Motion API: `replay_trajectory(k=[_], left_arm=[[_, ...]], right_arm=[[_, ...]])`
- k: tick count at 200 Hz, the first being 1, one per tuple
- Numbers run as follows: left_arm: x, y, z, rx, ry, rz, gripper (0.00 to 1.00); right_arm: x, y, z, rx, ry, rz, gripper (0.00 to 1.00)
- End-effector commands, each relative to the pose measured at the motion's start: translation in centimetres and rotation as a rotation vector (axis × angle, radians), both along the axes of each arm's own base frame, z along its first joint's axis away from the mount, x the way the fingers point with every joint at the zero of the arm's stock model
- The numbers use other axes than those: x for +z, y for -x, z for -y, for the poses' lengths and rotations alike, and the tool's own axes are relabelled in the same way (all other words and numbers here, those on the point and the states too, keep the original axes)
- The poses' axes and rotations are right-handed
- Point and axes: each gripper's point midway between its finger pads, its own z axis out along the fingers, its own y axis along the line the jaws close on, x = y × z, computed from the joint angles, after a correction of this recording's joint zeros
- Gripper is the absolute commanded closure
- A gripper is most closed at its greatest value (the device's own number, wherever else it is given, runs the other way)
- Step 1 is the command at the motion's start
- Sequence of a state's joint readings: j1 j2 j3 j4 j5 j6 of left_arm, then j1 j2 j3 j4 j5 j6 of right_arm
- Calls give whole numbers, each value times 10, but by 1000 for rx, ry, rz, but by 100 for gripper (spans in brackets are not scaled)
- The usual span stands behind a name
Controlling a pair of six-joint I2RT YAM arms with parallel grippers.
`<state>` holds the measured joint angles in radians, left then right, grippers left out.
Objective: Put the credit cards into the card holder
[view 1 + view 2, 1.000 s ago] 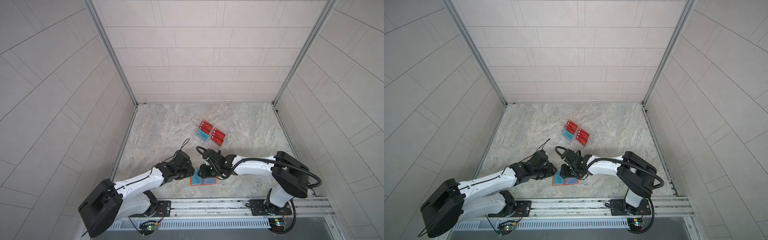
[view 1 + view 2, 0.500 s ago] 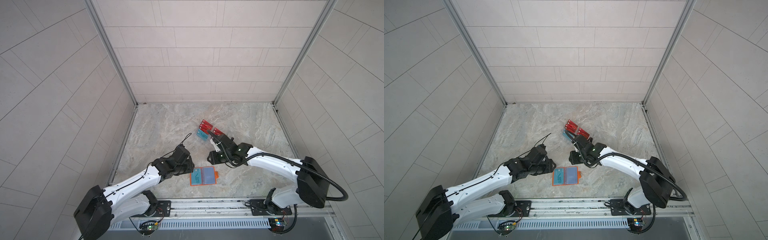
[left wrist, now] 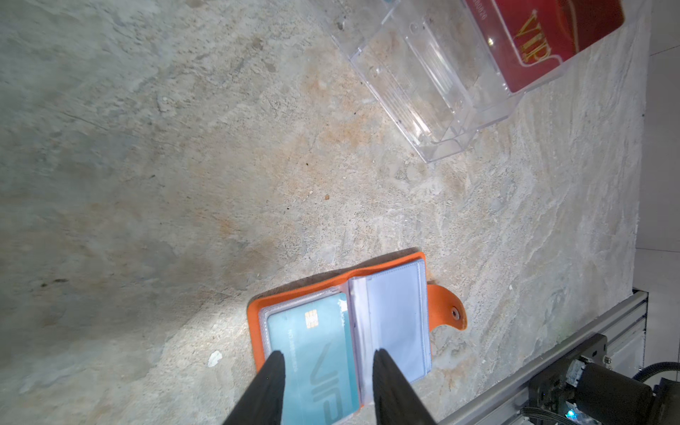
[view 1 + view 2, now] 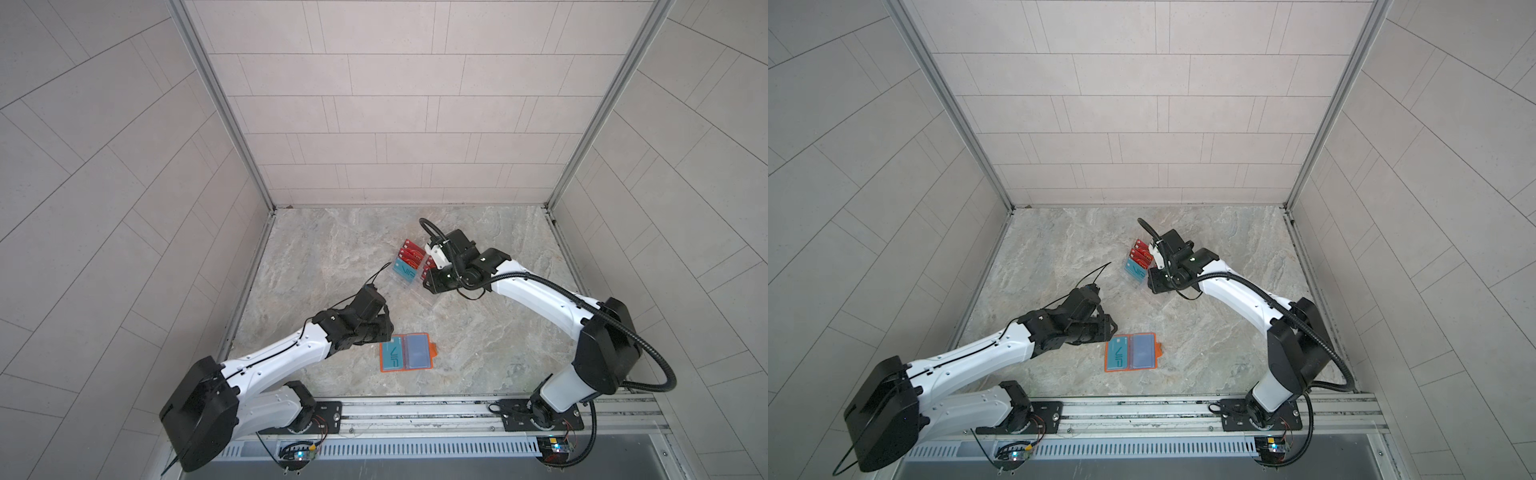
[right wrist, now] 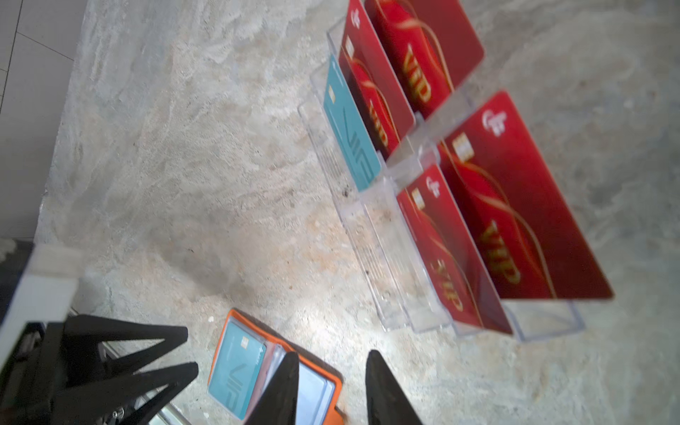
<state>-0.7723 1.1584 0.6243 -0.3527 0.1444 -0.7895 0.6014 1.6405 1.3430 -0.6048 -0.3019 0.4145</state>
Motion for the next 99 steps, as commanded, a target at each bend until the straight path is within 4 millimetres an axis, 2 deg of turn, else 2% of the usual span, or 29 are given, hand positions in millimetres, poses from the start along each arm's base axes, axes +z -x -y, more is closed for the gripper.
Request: replay_trajectory(k=[1,56,82,99], left_arm=[[-5,-1,-8,26,-18,11,56],[-14,6,-17,60,-15,0,55],[-16,9,-21,75,-8,2,54],[-17,10,-20,73,3,3,54]], right_arm=[[-7,-8,-6,106,74,-11,69],[-14,-61,-30,151,163,26,74],[-21,-76,-36,161,190,24,74],[-23,-78,-38,165,203,11,74]])
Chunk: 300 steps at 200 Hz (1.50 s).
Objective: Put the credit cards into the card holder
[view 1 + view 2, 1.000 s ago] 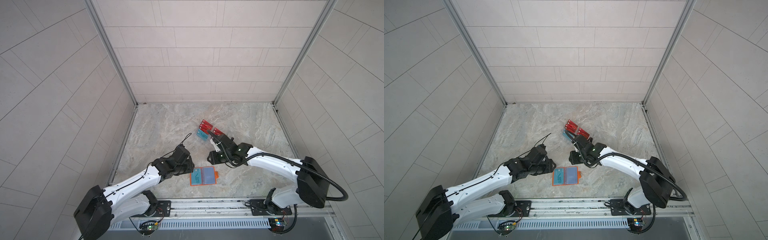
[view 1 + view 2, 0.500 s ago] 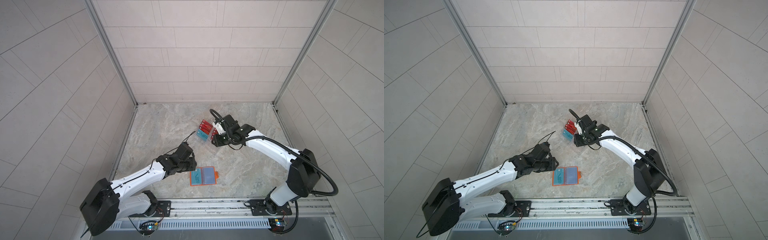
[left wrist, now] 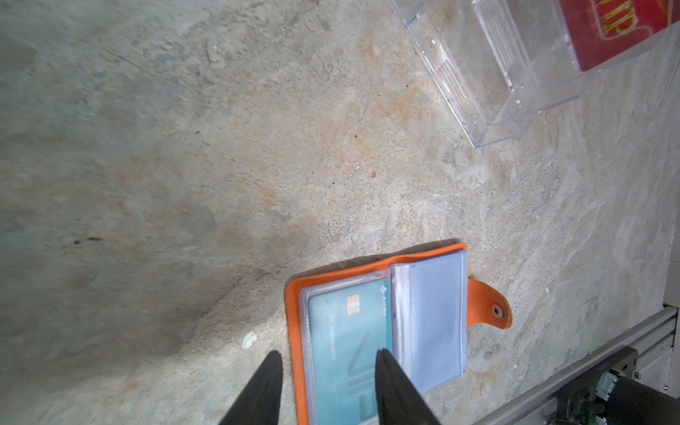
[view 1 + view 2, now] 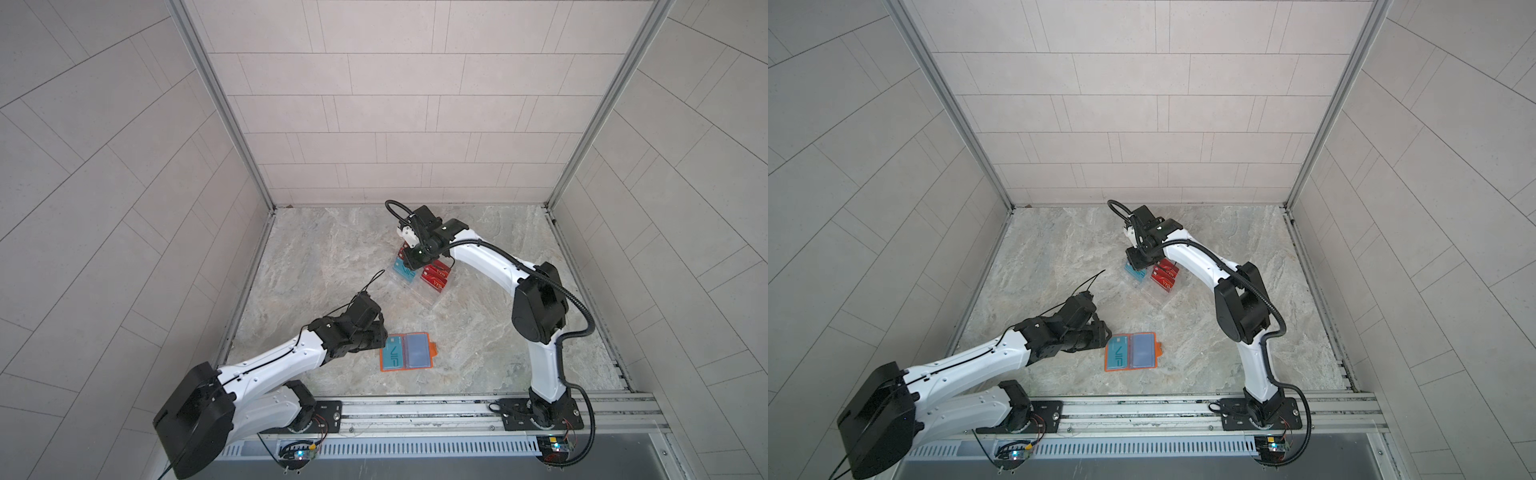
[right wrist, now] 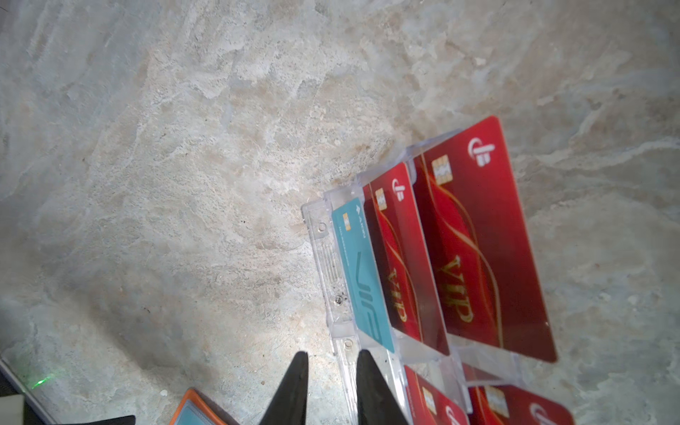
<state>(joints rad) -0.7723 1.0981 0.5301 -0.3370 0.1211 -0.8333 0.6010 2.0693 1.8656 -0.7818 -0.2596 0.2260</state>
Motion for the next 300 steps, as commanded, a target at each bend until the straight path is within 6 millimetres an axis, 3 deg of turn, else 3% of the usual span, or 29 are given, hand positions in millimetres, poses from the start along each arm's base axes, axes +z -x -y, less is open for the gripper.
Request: replay_trajectory(k=[1,28,60,101,130,169,222,300], left_arm=[[1,-2,-3,24,14,22,54],[5,3,12,-44,80,11,54],[20,15,46,-163,219,-34,55],[17,17,68,-165,342,-88,59],[13,18,84,-165,406,-108,62],[-1,14,92,-144,404,-128,65],[-31,15,81,-96,315,-184,67],[-46,21,78,-95,285,-228,64]], right_arm=[[-4,2,7,25,66,-19,74],[8,21,-2,54,-22,-31,74],[11,73,-2,52,-167,-109,76],[-19,155,7,12,-231,-217,79],[-41,193,7,-41,-285,-281,79],[-65,207,6,-83,-314,-325,79],[-92,213,16,-105,-238,-353,80],[-126,225,39,-141,-83,-379,84]])
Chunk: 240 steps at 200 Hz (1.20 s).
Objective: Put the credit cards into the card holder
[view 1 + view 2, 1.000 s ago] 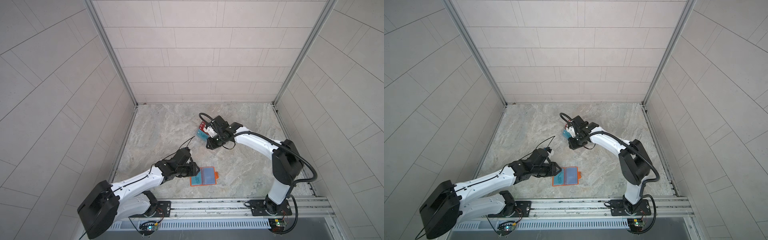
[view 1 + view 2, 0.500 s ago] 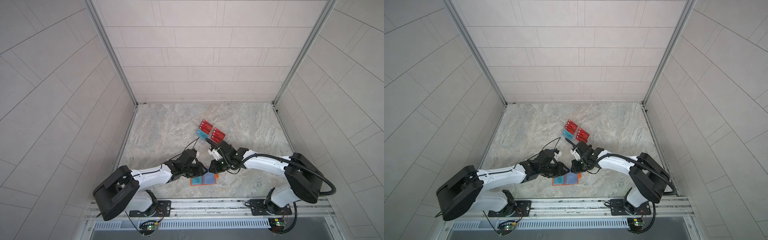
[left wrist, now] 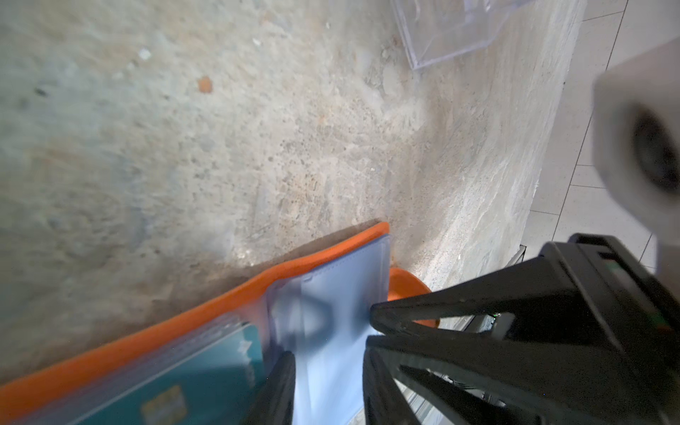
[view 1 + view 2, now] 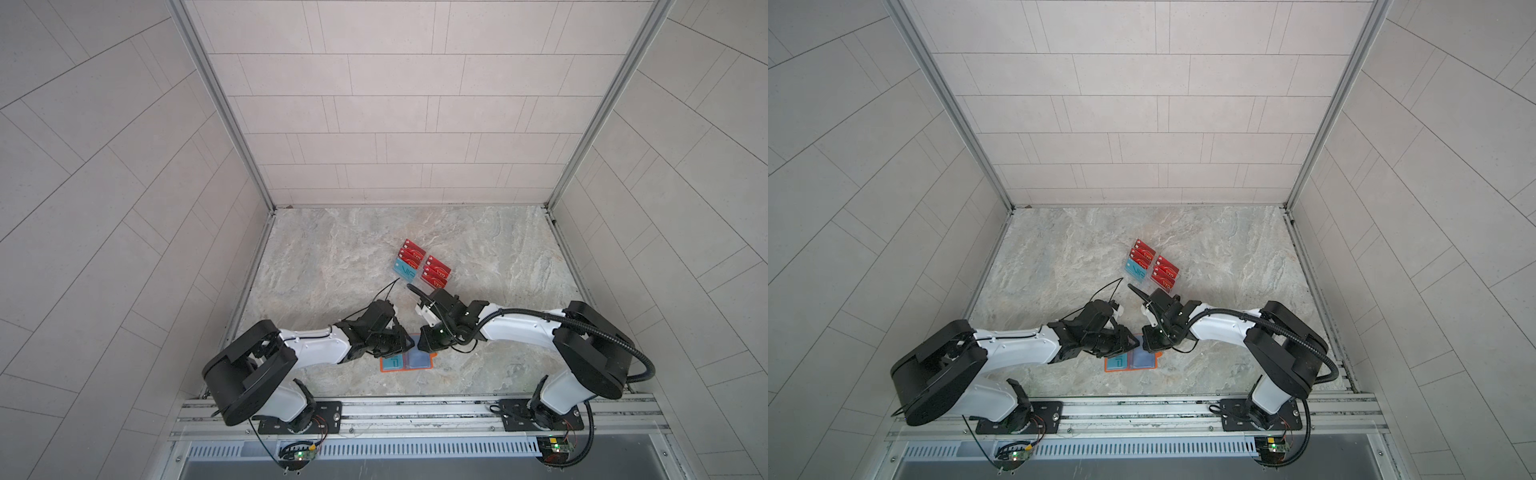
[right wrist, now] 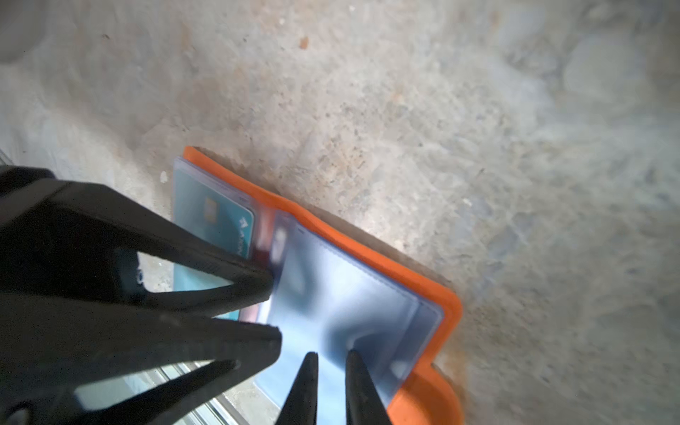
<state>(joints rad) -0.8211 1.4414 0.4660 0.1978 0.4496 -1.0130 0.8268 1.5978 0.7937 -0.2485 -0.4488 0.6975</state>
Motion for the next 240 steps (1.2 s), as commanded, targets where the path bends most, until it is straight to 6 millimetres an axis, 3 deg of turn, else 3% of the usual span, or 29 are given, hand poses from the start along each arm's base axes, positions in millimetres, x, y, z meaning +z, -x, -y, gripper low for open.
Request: replay_trajectory(k=[1,73,119,194,240], left_arm=[[-13,6,-6,-3,-38,-25,64],[-20,11,-8,-1,-40,-59,62],[-14,14,0,0,39,-72,61],[1,12,11,5,153,-45,61],[-9,11,9,9,133,-52,64]], right_arm=[[-14,3,15,-20,88,-9,84],[-24,4,18,-28,116,-26,84],[-25,3,17,-28,120,-29,85],[-20,1,17,-34,111,-17,88],[-9,-4,19,-54,100,22,88]])
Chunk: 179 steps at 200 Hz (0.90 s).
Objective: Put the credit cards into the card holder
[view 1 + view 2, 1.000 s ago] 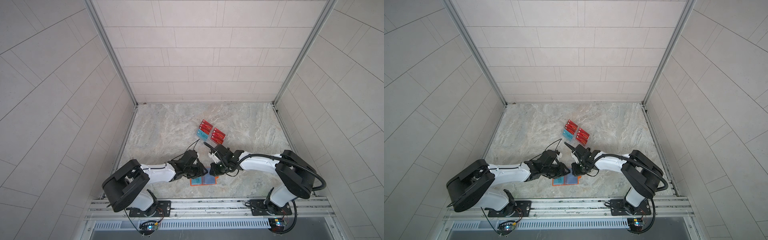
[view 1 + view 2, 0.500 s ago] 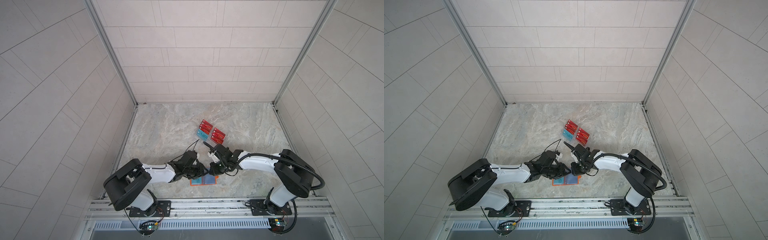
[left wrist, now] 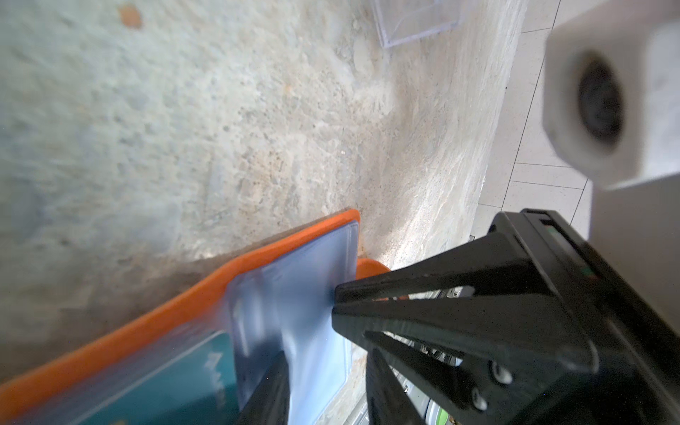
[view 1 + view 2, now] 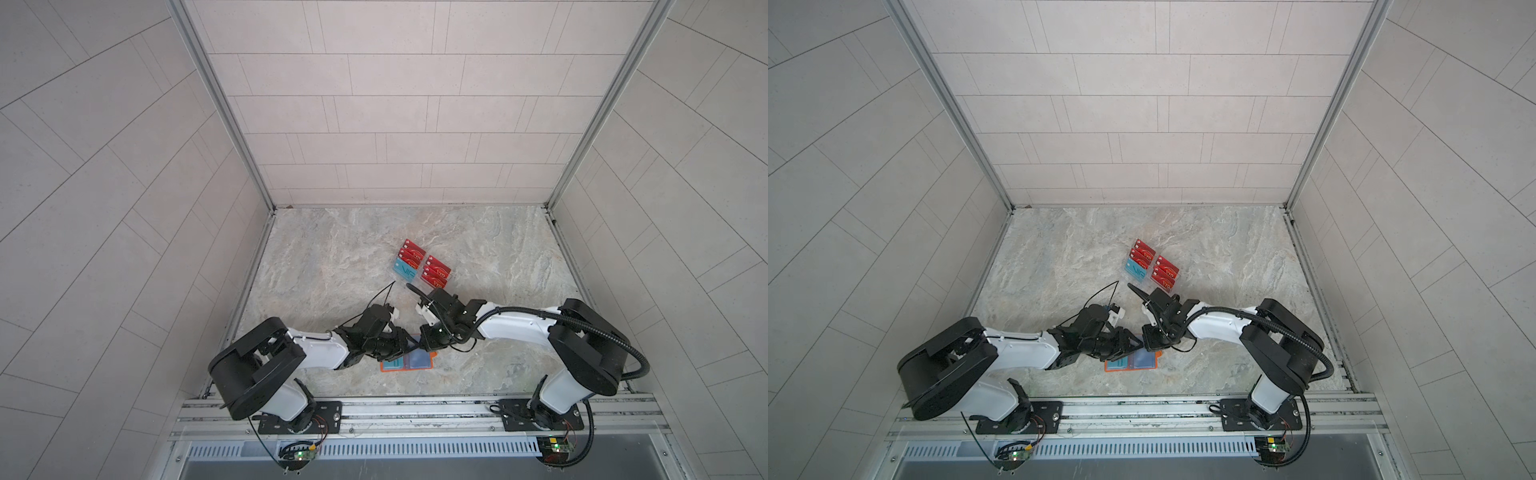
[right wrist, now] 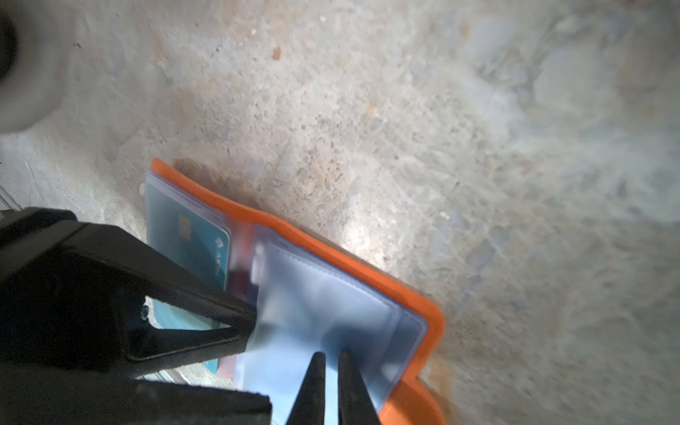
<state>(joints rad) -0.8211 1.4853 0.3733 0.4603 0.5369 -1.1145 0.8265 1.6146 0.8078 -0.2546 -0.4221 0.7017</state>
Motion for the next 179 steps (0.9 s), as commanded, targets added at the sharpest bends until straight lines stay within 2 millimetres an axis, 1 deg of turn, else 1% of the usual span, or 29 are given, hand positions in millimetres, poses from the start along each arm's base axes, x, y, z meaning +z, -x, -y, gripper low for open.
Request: replay_trajectory(k=[1,19,35,59,77,99,122,153,179], left_arm=[[-11,4,-3,0,-16,-16,64],[-11,3,-2,13,1,-15,66],[-12,2,-2,26,13,-17,68],[-11,1,-4,47,21,-15,77],[-11,0,-6,59,16,-12,82],[-8,-2,-6,65,17,-3,93],[-4,-3,-7,69,19,10,98],[1,-1,-9,59,23,27,100],[3,2,-10,47,33,36,100]], right_arm=[[-5,1,18,-41,77,14,88],[0,-2,21,-57,68,40,88],[-1,-4,25,-80,61,42,88],[-1,-4,24,-89,46,43,88],[0,-3,24,-90,43,44,88],[4,-4,22,-88,29,50,88],[8,-3,21,-87,9,54,88],[11,-2,21,-89,-4,59,88],[6,0,22,-88,0,50,88]])
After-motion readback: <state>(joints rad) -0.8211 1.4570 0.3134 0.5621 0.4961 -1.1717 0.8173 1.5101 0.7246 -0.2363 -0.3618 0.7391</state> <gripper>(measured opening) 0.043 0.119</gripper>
